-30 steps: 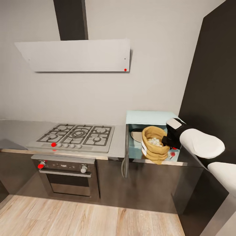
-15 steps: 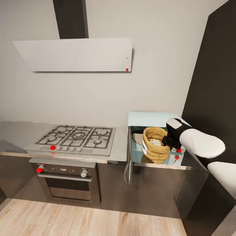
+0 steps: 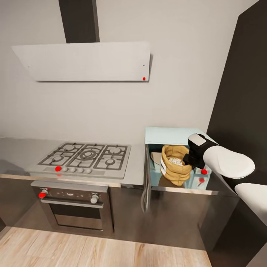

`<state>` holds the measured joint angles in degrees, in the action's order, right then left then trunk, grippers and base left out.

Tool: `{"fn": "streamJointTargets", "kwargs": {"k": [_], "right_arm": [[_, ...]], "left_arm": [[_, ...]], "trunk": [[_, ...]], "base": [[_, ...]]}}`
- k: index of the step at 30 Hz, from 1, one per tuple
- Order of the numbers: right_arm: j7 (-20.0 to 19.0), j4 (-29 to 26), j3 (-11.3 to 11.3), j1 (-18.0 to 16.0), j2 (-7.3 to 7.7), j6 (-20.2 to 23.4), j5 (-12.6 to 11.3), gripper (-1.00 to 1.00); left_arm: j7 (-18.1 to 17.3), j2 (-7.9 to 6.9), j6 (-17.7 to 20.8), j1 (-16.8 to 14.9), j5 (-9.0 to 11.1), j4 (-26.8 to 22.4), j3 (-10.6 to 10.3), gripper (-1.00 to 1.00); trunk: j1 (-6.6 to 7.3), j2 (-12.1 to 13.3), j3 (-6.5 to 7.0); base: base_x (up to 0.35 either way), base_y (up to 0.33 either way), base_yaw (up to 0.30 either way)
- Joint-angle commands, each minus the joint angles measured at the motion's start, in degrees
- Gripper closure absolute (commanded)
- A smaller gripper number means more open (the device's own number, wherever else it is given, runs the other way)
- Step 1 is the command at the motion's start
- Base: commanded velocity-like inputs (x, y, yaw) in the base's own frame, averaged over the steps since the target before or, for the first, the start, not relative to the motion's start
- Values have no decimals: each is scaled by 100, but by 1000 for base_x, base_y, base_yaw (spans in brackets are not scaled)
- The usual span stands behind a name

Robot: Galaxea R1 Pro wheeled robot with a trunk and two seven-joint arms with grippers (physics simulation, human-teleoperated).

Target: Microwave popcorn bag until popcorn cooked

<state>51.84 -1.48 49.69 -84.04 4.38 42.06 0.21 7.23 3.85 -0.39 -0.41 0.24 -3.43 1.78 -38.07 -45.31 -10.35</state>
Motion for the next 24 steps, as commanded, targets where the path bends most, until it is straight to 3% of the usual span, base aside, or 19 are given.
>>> {"fn": "streamJointTargets", "kwargs": {"k": [1, 24], "right_arm": [[19, -10, 31, -7, 1, -22, 14, 100], [17, -13, 32, -7, 37, -22, 14, 100]], "left_arm": [[15, 2, -4, -3, 3, 0, 15, -100], [15, 2, -4, -3, 3, 0, 17, -100]], "trunk": [[-2, -7, -8], [-2, -7, -8]], "base": [[58, 0, 0], [77, -1, 0]]}}
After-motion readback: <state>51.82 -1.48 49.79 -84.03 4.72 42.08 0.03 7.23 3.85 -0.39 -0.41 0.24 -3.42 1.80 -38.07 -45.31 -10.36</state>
